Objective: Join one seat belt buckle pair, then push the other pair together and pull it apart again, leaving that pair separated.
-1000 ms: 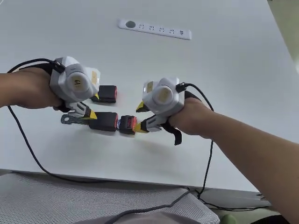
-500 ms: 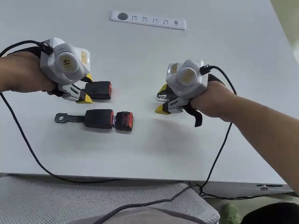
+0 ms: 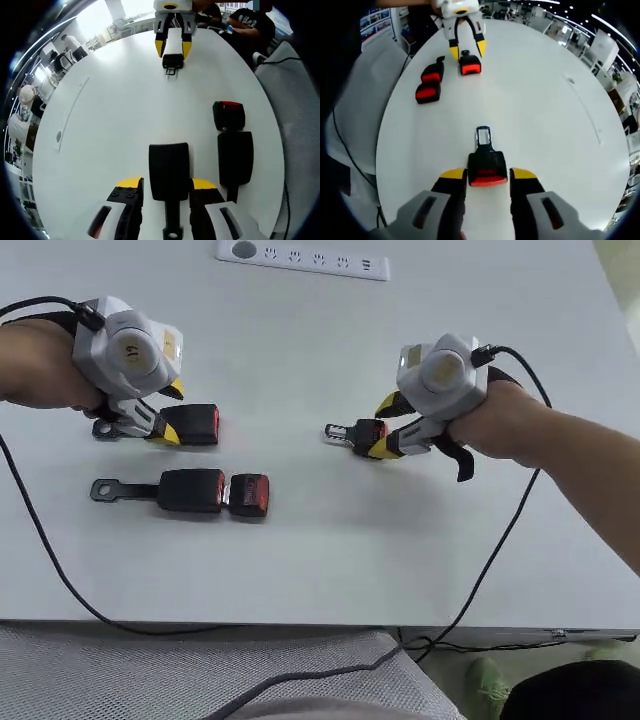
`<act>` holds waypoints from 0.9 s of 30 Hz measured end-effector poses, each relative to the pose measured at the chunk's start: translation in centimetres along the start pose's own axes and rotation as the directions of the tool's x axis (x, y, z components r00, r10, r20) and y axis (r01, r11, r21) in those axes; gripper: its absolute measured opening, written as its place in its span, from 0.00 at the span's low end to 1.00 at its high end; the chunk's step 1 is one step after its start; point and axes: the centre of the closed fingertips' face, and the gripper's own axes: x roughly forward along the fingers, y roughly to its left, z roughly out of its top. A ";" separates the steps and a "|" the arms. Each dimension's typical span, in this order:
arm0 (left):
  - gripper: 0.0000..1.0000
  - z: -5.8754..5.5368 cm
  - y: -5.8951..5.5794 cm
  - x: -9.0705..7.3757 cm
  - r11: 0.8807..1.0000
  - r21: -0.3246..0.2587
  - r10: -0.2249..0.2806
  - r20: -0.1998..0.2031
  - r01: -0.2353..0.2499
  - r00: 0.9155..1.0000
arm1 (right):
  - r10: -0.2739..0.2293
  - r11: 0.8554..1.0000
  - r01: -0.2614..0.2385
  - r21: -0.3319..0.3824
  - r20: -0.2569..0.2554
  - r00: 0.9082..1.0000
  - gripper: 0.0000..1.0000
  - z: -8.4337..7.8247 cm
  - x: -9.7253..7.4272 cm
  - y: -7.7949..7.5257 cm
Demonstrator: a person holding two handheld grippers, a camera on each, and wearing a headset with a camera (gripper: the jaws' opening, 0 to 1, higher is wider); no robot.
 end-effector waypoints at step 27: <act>0.31 -0.2 -0.9 0.5 0.997 0.072 -0.038 -0.033 0.040 0.999 | 0.067 0.995 -0.069 -0.066 -0.032 0.997 0.33 -0.4 1.2 -0.1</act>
